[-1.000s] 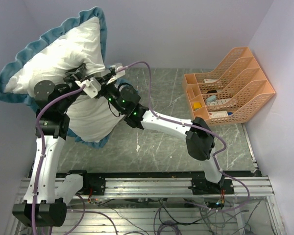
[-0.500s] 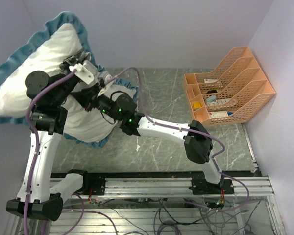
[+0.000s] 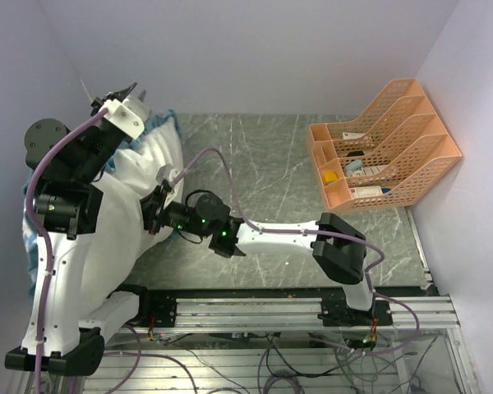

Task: Remove the pillowcase from the pillow
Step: Remove the pillow from the pillowcase.

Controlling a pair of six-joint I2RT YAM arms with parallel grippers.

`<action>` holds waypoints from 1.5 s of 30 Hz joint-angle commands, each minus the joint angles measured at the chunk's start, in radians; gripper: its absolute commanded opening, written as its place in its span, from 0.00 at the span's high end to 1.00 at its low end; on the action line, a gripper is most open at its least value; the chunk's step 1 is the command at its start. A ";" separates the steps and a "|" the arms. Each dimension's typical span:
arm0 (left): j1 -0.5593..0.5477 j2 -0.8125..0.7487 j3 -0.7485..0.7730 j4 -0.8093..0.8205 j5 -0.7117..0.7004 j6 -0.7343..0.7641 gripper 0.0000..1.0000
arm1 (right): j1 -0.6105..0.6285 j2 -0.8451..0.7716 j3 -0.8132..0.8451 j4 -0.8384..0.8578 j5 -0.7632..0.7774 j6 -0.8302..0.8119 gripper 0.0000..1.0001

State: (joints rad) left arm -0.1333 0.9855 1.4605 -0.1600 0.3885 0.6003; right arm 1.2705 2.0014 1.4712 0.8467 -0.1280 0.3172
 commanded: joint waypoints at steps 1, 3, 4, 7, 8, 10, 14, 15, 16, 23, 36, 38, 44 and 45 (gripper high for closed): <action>-0.007 -0.029 0.066 -0.213 0.104 -0.050 0.59 | -0.094 -0.007 0.043 -0.039 0.139 0.088 1.00; -0.007 -0.068 0.067 -0.251 0.142 -0.065 0.39 | -0.141 0.012 0.103 -0.074 0.170 0.153 1.00; -0.007 -0.089 0.063 -0.262 0.159 -0.063 0.31 | -0.160 0.048 0.142 -0.101 0.194 0.185 1.00; -0.006 -0.133 0.040 -0.288 0.200 -0.049 0.21 | -0.196 0.113 0.290 -0.236 0.318 0.248 1.00; -0.007 -0.136 0.041 -0.308 0.214 -0.041 0.20 | -0.199 0.131 0.339 -0.277 0.368 0.242 1.00; -0.007 -0.134 0.051 -0.360 0.234 -0.019 0.19 | -0.200 0.166 0.420 -0.335 0.455 0.218 1.00; -0.008 -0.124 0.045 -0.472 0.243 0.066 0.20 | -0.200 0.199 0.490 -0.386 0.536 0.202 1.00; -0.008 -0.121 0.035 -0.501 0.229 0.101 0.20 | -0.200 0.182 0.470 -0.364 0.533 0.200 1.00; -0.007 -0.118 0.024 -0.529 0.204 0.132 0.20 | -0.200 0.165 0.433 -0.328 0.518 0.194 1.00; -0.008 -0.080 -0.078 -0.511 0.023 0.261 0.19 | -0.193 0.083 0.297 -0.193 0.461 0.183 1.00; -0.007 -0.070 -0.223 -0.468 -0.110 0.387 0.10 | -0.166 -0.079 0.169 -0.051 0.415 0.112 1.00; -0.006 -0.064 -0.246 -0.444 -0.153 0.410 0.10 | -0.164 -0.108 0.138 -0.025 0.395 0.102 1.00; -0.006 -0.039 -0.307 -0.219 -0.320 0.404 0.16 | -0.147 -0.182 0.066 0.025 0.333 0.069 1.00; -0.005 -0.034 -0.301 -0.182 -0.332 0.385 0.18 | -0.142 -0.190 0.057 0.030 0.328 0.061 1.00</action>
State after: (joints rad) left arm -0.1463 0.8959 1.2011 -0.4786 0.2520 1.0225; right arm 1.0874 1.9114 1.5478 0.7296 0.2775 0.4088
